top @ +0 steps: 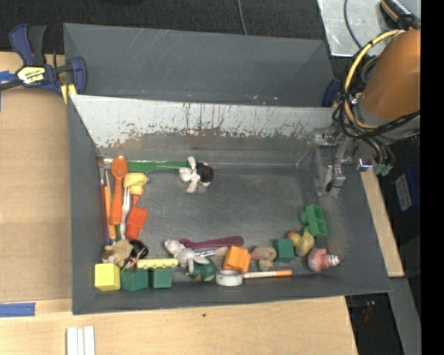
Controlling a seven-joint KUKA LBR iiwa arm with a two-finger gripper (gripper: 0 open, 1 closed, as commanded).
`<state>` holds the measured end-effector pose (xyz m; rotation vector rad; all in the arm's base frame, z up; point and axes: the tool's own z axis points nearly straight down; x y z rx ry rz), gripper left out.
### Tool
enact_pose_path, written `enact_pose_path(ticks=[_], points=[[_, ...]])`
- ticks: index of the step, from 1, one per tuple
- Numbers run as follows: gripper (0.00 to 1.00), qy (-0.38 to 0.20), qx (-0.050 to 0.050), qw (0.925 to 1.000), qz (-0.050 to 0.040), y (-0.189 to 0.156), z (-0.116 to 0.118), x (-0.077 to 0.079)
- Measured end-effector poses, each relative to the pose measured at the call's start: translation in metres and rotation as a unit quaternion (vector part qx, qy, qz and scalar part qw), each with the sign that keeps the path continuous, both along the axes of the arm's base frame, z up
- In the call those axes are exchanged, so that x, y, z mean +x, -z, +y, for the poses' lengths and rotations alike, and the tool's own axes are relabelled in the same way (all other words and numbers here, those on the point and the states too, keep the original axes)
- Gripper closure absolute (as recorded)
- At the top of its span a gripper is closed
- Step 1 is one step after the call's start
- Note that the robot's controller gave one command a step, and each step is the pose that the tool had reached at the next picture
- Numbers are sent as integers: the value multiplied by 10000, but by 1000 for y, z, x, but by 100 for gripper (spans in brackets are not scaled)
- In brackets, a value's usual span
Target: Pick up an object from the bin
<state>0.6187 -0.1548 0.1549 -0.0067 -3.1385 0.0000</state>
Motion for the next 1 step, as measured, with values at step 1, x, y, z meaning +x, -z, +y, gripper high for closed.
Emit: enact_pose_path(ticks=[1], points=[[0, -18, -6, 10000, -38, -5, 1, 2]])
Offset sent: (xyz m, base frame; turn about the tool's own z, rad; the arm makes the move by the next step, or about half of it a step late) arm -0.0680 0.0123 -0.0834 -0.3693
